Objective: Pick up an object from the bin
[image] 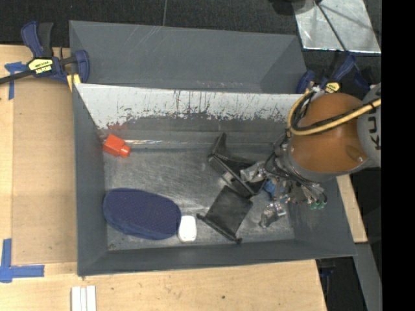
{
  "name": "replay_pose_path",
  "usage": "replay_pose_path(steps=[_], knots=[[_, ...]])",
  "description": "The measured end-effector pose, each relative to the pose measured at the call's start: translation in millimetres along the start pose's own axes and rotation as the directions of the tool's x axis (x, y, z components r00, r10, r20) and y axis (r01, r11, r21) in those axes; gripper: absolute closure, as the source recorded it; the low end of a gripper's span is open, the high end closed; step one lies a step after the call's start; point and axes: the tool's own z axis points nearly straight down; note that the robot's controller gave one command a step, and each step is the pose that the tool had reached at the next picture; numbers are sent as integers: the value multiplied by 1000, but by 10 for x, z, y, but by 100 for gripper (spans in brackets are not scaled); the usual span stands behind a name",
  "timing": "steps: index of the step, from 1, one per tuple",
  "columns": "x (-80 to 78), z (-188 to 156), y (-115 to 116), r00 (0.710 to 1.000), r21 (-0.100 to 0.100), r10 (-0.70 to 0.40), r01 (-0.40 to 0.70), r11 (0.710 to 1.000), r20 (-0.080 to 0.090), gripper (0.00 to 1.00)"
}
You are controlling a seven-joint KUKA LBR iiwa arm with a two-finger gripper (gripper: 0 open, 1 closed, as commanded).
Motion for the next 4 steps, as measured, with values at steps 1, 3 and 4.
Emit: replay_pose_path(steps=[1, 3, 4], knots=[[178, 50, -71, 988, 9, -155, 155, 988, 21, 0], [99, 47, -83, 971, 8, -238, 238, 971, 6, 0], [125, 181, 204, 968, -4, -251, 251, 968, -9, 0]])
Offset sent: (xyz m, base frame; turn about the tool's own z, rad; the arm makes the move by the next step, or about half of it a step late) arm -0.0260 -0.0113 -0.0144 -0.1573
